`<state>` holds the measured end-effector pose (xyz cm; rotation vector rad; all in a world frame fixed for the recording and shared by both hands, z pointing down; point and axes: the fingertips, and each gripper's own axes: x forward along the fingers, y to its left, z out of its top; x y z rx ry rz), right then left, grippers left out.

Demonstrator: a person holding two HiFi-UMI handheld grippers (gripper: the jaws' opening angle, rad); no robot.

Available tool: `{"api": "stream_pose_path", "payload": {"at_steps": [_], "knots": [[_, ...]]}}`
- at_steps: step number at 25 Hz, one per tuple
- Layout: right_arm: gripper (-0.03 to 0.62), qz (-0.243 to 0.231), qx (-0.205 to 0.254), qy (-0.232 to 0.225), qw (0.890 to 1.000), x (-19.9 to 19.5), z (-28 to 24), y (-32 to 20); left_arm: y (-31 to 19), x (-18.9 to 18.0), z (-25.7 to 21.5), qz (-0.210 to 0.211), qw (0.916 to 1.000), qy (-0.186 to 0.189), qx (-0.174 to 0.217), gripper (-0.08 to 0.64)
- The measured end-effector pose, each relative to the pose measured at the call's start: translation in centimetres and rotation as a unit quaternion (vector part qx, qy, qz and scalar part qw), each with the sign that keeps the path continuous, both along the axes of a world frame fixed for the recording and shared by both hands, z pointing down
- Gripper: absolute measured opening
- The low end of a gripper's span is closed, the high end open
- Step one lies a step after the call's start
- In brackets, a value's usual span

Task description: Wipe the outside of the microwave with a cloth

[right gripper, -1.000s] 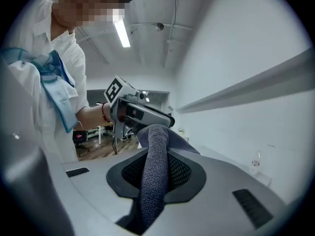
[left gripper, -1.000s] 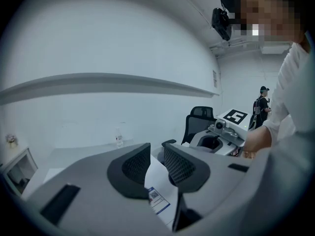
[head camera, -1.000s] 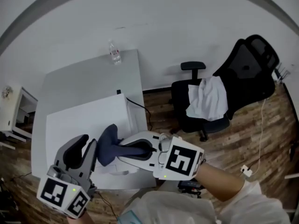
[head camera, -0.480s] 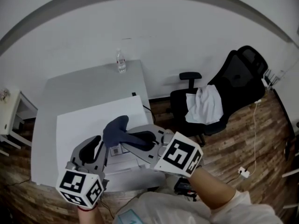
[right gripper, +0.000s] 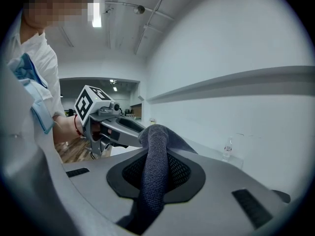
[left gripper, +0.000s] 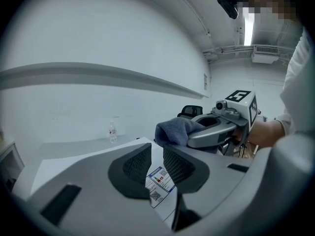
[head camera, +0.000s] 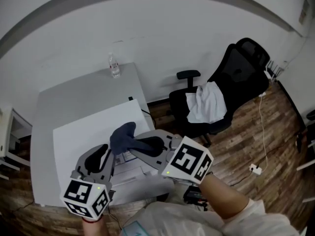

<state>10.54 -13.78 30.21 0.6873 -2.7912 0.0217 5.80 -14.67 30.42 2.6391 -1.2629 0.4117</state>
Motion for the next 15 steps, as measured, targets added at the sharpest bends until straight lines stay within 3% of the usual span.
{"api": "stream_pose_path", "payload": {"at_steps": [15], "knots": [[0.072,0.015,-0.004,0.006,1.000,0.0,1.0,-1.1,-0.8,0.4,0.4,0.035,0.9994,-0.004,-0.009,0.075]]}}
